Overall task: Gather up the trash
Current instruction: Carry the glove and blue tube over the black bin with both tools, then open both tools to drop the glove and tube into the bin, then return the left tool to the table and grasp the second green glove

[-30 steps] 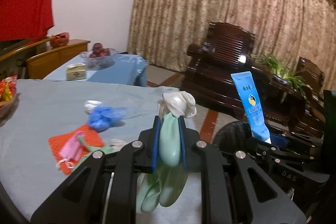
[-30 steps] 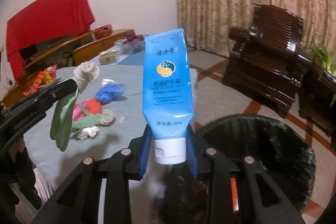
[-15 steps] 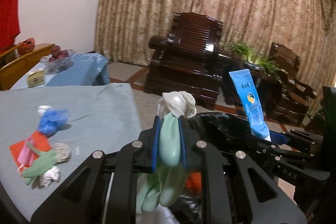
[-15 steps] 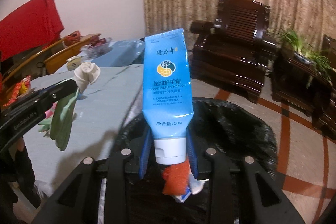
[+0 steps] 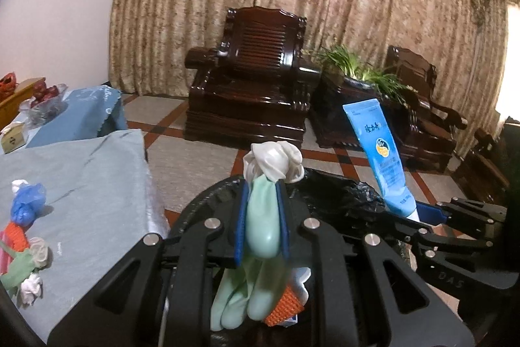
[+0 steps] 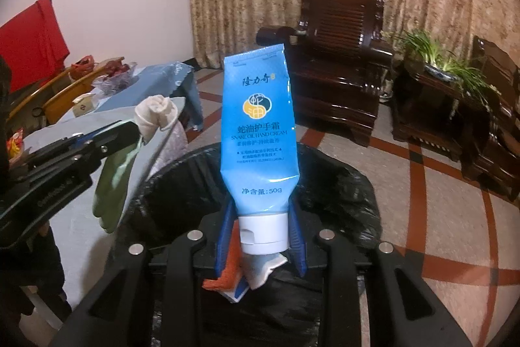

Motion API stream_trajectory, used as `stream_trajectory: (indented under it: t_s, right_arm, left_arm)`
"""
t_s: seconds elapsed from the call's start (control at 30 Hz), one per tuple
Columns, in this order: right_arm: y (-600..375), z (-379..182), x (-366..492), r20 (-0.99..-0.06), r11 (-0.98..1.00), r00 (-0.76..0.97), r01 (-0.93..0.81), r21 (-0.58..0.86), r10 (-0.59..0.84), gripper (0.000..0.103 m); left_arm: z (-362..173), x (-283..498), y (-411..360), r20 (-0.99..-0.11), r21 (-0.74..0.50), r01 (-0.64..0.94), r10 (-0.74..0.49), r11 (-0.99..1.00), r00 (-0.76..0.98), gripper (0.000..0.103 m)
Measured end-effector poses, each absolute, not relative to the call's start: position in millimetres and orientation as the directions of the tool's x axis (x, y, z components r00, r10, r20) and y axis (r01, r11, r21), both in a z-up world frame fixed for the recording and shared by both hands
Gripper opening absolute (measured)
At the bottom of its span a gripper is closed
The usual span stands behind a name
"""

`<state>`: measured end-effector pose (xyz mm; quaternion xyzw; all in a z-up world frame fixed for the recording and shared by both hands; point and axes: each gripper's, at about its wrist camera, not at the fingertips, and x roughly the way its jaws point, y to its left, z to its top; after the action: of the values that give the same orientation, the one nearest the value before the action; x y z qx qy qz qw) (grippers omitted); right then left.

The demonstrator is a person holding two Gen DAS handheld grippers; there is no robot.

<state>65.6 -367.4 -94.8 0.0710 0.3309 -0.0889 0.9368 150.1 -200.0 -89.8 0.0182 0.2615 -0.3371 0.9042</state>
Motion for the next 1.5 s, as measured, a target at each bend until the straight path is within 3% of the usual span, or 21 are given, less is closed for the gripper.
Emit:
stream_trajectory:
  t_s: [0.37,0.47,0.53,0.63,0.7,0.8,1.03,1.5]
  right_arm:
    - [-390.3,-111.9,67.6,-0.664,0.963,0.734,0.257,0.081,-0.141,0.032]
    - [-394.1,-117.5,68.4,-0.679,0.959,0.718,0.275,0.074,-0.153,0.034]
    - [-395.4,-118.6,66.3,-0.679,0.956,0.716,0.284,0.073,-0.161,0.044]
    - [-395.7,-116.0,63.7,-0.669,0.954,0.723,0.291,0.066,-0.175,0.055]
    - [-393.9,-112.7,62.6,-0.657,0.954,0.731,0.293,0.063,-0.181,0.075]
    - [-388.2,-104.6,60.3,-0.624,0.955,0.758,0.292,0.061,-0.192,0.098]
    - [-359.8,-93.0,66.9,-0.593,0.970,0.793,0.228,0.081,-0.137,0.097]
    - [-261.0,-79.9,111.9,-0.548,0.994,0.836,0.041,0.106,0.024,0.097]
  left_arm:
    - [-113.8,170.8,-223.6,-0.545,-0.163,0.648,-0.616,0.744,0.569,0.017]
    - [-119.2,174.9,-226.5,-0.556,-0.178,0.656,-0.625,0.734,0.548,0.028]
    - [-120.9,175.7,-223.1,-0.551,-0.188,0.653,-0.629,0.734,0.548,0.047]
    - [-120.2,176.5,-217.2,-0.546,-0.188,0.644,-0.624,0.742,0.559,0.054]
    - [-118.0,176.3,-209.7,-0.543,-0.181,0.636,-0.615,0.750,0.572,0.063]
    - [-112.1,175.2,-188.1,-0.530,-0.147,0.601,-0.576,0.786,0.623,0.082]
    - [-91.8,171.0,-123.6,-0.501,-0.112,0.496,-0.480,0.861,0.720,0.092]
    - [-75.4,154.7,14.6,-0.482,-0.079,0.220,-0.230,0.972,0.845,0.093]
